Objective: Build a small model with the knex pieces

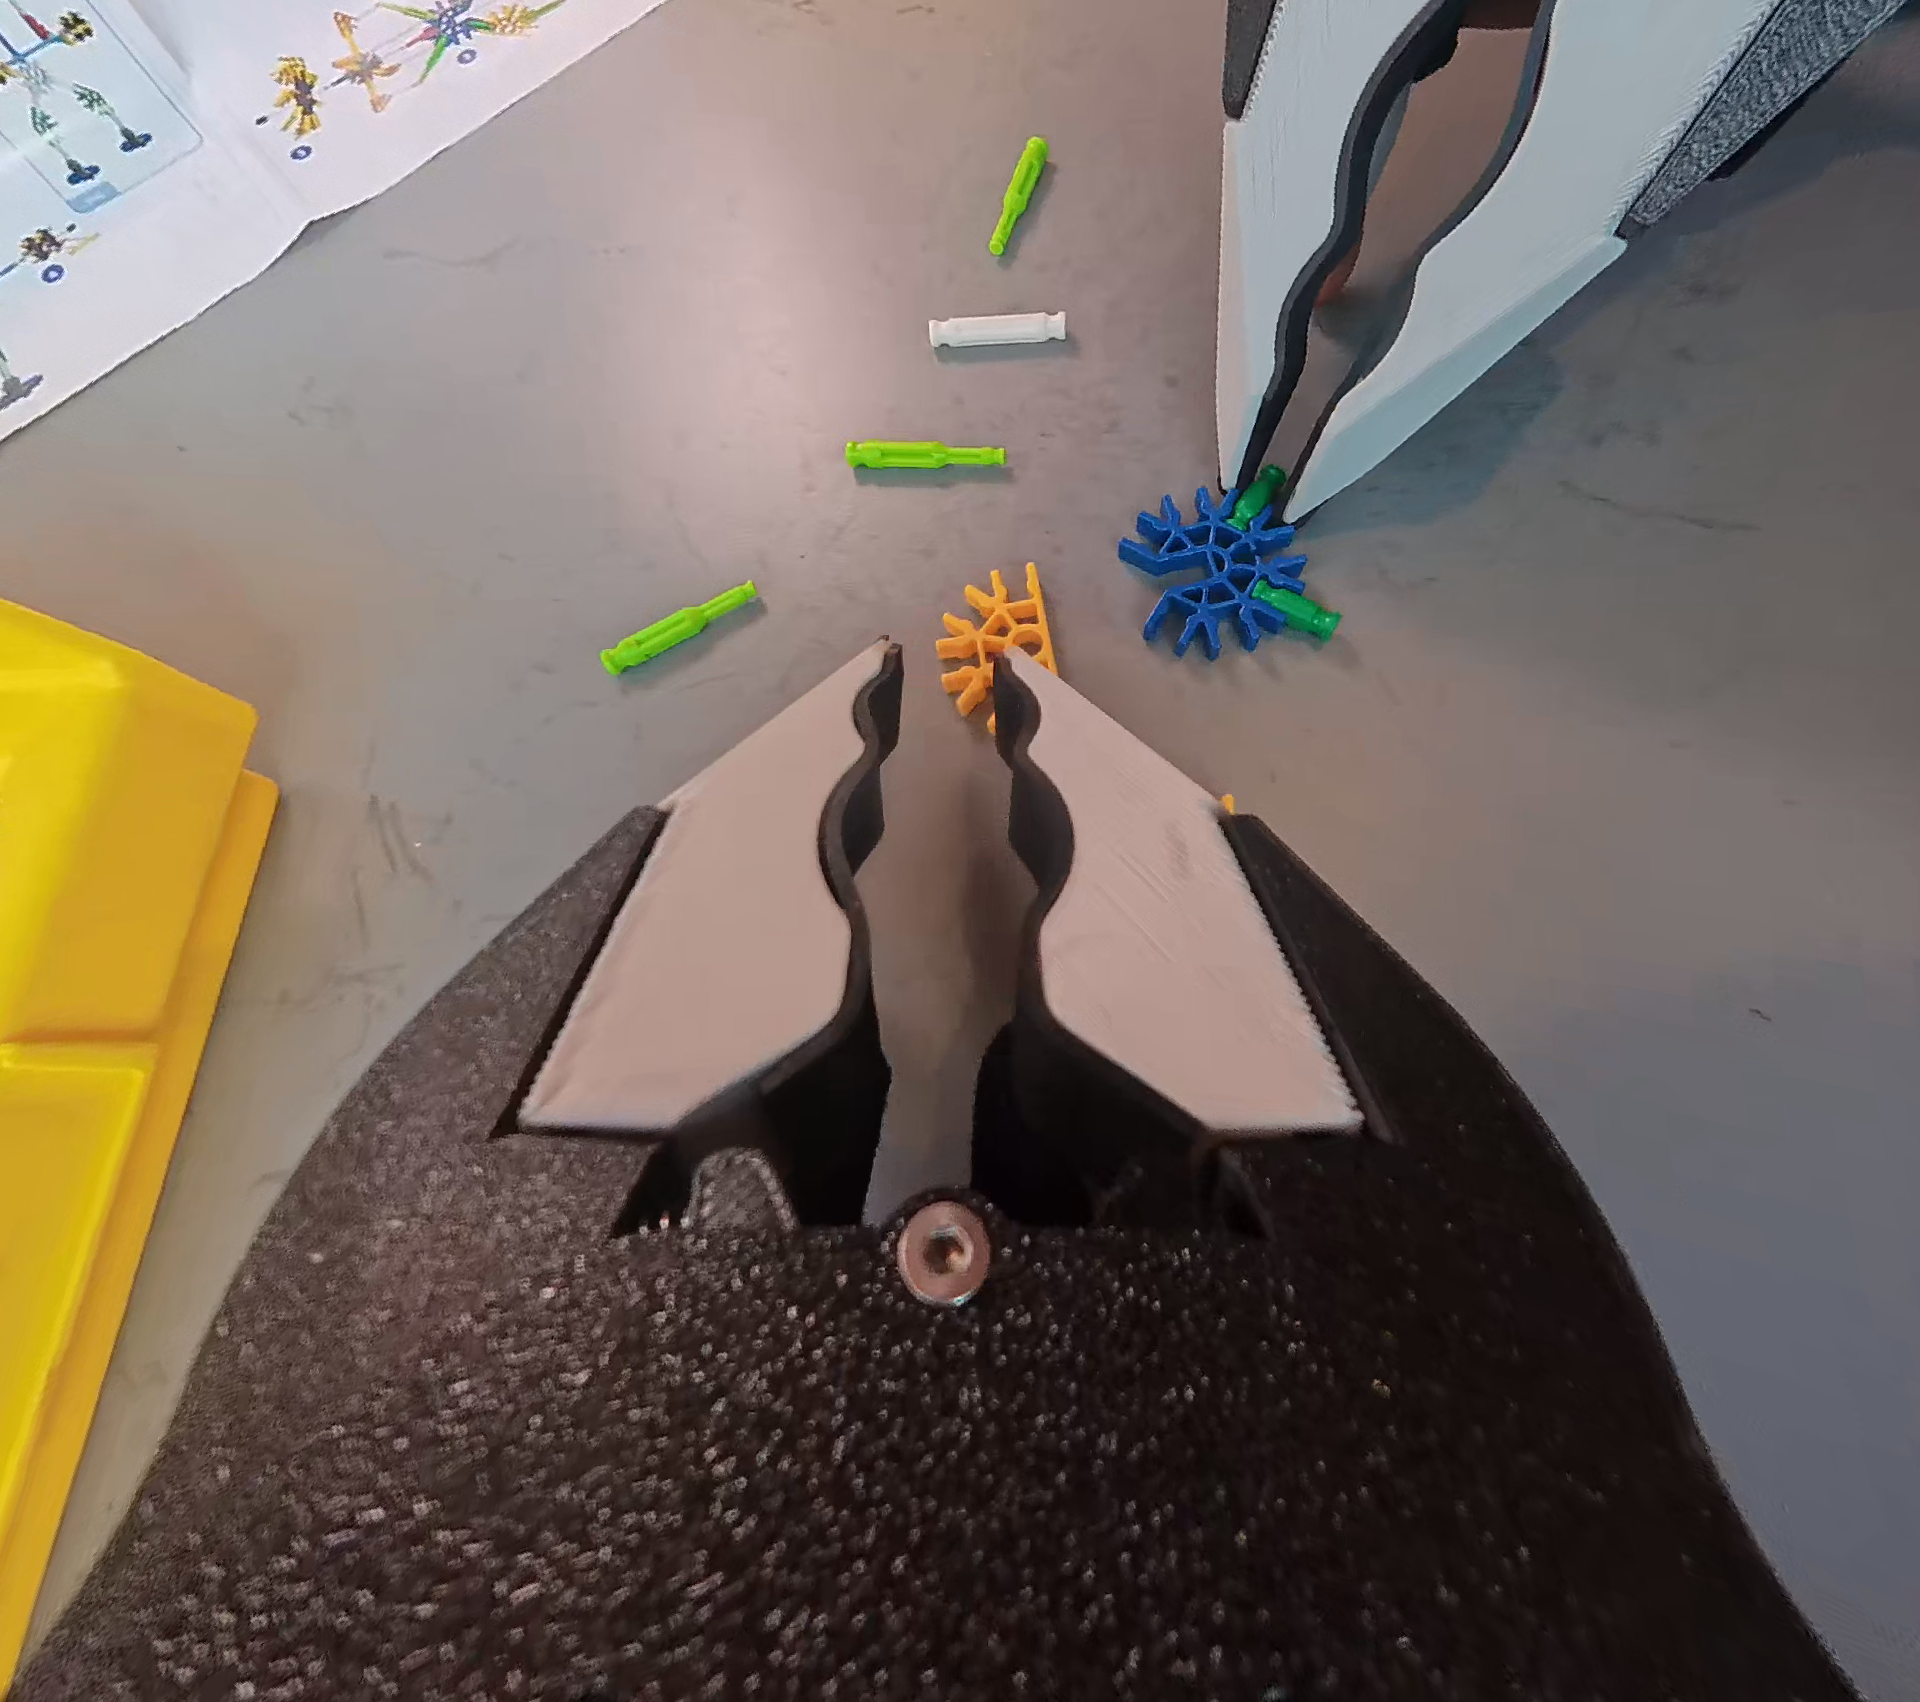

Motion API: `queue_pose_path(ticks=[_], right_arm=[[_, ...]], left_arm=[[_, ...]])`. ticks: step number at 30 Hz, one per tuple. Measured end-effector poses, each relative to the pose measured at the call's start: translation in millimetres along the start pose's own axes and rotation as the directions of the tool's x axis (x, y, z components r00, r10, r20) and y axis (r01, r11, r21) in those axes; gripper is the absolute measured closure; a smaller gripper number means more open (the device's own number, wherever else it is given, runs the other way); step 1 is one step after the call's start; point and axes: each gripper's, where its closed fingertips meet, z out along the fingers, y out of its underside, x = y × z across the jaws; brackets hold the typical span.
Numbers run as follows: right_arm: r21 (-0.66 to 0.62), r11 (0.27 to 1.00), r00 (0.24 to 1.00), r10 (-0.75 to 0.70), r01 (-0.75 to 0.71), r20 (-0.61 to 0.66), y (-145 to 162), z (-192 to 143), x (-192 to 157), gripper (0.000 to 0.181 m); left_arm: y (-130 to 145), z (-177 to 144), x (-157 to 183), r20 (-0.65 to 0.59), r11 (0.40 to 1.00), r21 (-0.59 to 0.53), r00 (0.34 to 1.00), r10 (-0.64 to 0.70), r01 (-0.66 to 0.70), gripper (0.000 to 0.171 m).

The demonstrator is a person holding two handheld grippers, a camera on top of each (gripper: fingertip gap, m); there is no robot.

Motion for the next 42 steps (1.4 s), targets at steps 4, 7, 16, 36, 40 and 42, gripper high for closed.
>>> queue_pose_path(ticks=[4,7,16,36,40,42], right_arm=[[-0.004,1.000,1.000,-0.015,0.015,0.007,-2,2,1,0.175],[-0.004,1.000,0.999,-0.026,0.026,0.027,-2,2,1,0.175],[0.189,0.977,0.995,-0.104,0.103,0.000,-39,-38,45,0.162],[0.114,0.990,0.996,-0.084,0.084,-0.007,47,-47,103,0.160],[0.086,0.991,0.995,-0.101,0.103,-0.021,48,-38,102,0.177],[0.078,0.991,0.994,-0.112,0.113,-0.015,48,-38,99,0.177]], left_arm=[[4,2,1,-0.023,0.999,-0.012,0.999,-0.032,0.032,0.149],[6,4,3,-0.035,0.999,-0.025,0.999,-0.039,0.038,0.148],[5,3,-4,-0.017,0.996,-0.011,0.996,-0.084,0.084,0.149],[4,0,-3,-0.050,0.994,-0.001,0.993,-0.108,0.109,0.143],[0,-1,-4,-0.046,0.994,0.020,0.993,-0.105,0.106,0.145],[-2,-2,-3,-0.051,0.994,0.033,0.994,-0.101,0.103,0.147]])
